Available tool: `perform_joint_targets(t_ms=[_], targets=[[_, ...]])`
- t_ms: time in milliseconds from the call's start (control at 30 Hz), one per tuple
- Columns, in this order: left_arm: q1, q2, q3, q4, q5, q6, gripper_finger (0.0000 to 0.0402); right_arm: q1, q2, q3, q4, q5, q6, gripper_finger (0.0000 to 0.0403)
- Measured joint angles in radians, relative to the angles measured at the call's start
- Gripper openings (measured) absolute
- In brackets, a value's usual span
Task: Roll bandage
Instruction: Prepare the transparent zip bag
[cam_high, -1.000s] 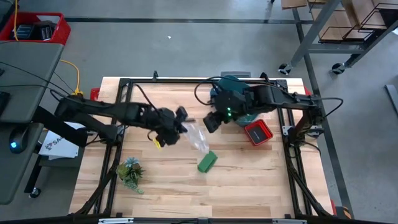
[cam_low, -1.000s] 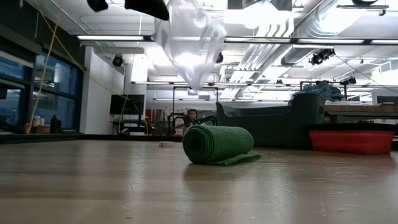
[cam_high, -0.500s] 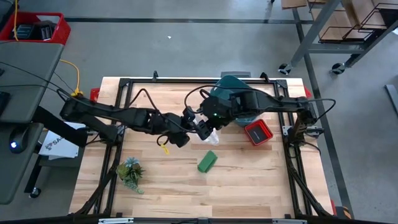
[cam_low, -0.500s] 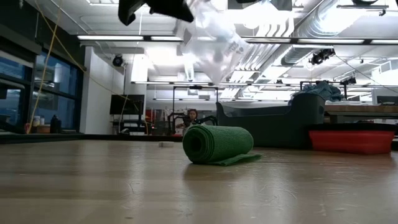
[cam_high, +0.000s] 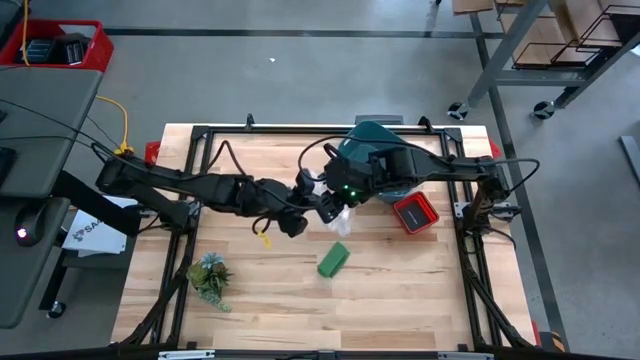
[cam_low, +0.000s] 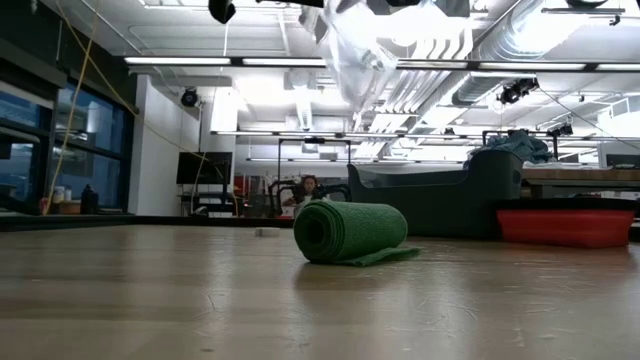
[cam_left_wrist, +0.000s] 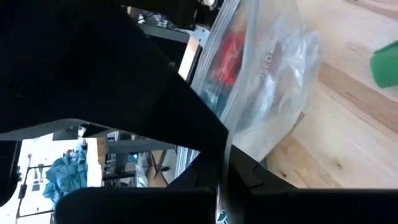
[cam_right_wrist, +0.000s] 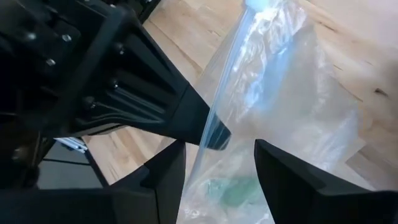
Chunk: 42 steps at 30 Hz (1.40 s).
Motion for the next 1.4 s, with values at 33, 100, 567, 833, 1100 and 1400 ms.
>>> perform_joint_targets(t_ms=[33,100,567,833,1100,1400], targets=[[0.0,0.001,0.0,0.006,-0.001,0.0,0.0,0.0,0.0,0.0,-0.005,0.008,-0.004,0.0172],[-0.002,0.001,-0.001,0.01,-0.005,-0.001,0.0,0.003,-0.001,0.0,-0.016,0.026,-0.005,0.0148],[-0.034,-0.006,0.0,-0.083,0.026,-0.216,0.0,0.016,0.0,0.0,-0.168,0.102,0.014,0.0003],[-0.035,-0.033,0.001,-0.203,0.071,-0.399,0.0,0.017,0.0,0.0,-0.177,0.126,0.019,0.0001],[-0.035,-0.036,0.001,-0.266,0.091,-0.479,0.0,0.017,0.0,0.0,-0.166,0.148,0.004,0.0],[-0.009,-0.036,0.008,-0.221,0.132,-0.619,0.0024,0.015,0.0,0.0,-0.147,0.172,-0.007,0.0]])
